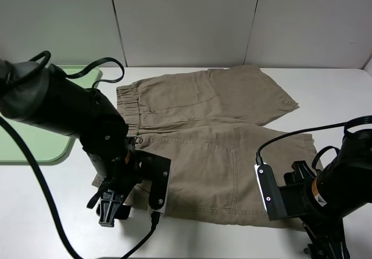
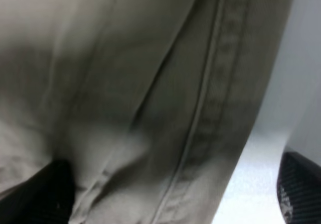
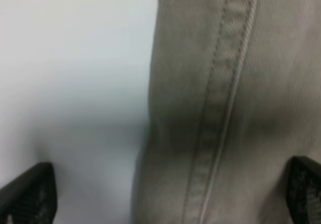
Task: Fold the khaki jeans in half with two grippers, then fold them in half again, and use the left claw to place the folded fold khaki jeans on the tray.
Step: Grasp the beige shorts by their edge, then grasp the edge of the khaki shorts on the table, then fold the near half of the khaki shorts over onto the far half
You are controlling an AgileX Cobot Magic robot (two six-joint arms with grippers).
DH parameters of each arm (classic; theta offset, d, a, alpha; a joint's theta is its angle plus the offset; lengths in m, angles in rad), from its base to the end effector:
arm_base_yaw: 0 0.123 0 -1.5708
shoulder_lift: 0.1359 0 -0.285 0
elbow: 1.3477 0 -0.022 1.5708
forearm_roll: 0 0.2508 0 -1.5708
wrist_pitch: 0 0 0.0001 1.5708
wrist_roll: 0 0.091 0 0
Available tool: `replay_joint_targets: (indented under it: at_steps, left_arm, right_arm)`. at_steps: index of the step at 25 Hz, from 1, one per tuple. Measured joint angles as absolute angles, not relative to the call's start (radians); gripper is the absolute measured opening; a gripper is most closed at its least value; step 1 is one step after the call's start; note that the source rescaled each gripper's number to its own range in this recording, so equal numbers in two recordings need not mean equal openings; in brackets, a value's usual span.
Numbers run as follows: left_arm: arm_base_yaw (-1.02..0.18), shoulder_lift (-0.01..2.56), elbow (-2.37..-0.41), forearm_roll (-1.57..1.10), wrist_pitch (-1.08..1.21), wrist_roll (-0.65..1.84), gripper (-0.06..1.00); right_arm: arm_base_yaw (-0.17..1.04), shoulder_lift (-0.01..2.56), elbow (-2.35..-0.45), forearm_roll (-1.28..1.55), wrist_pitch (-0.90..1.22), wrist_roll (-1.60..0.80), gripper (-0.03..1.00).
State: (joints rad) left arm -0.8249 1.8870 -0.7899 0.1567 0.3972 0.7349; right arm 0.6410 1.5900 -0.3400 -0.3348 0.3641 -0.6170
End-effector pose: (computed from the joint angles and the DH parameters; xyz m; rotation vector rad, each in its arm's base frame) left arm 0.2020 -0.2105 0.0891 2.2335 1.9633 0.0966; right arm 0.1421 0.0927 0.0929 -2.1831 2.1878 -0.1935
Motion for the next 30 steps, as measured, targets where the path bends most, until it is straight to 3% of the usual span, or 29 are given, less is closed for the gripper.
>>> replay_joint_targets:
  at_steps: [4,7,9,13,15,18,20,30]
  left_arm:
    - [-0.824,1.879,-0.773,0.157,0.372,0.737,0.77]
    - [-0.824,1.877,-0.764,0.157,0.357,0.737,0.64]
    - [-0.824,1.876,-0.762,0.161,0.348,0.737,0.49]
    - [-0.824,1.876,-0.758,0.164,0.336,0.737,0.14]
    - [-0.824,1.876,-0.758,0.165,0.330,0.737,0.04]
    - [-0.824,1.876,-0.758,0.172,0.328,0.737,0.00]
    - [-0.824,1.876,-0.758,0.173,0.328,0.737,0.00]
    - [-0.824,1.876,-0.757,0.176,0.320,0.734,0.00]
  right_arm:
    - [0.641,1.590,-0.340,-0.335,0.363,-0.619,1.00]
    - [0.641,1.590,-0.340,-0.335,0.362,-0.619,1.00]
    - [0.641,1.590,-0.340,-0.335,0.362,-0.619,0.99]
    - [0.641,1.590,-0.338,-0.331,0.346,-0.619,0.76]
    - [0.641,1.591,-0.338,-0.332,0.326,-0.619,0.53]
    - [0.641,1.597,-0.338,-0.335,0.307,-0.619,0.12]
    - [0.641,1.600,-0.338,-0.336,0.301,-0.618,0.00]
    - [0.641,1.600,-0.338,-0.336,0.299,-0.618,0.00]
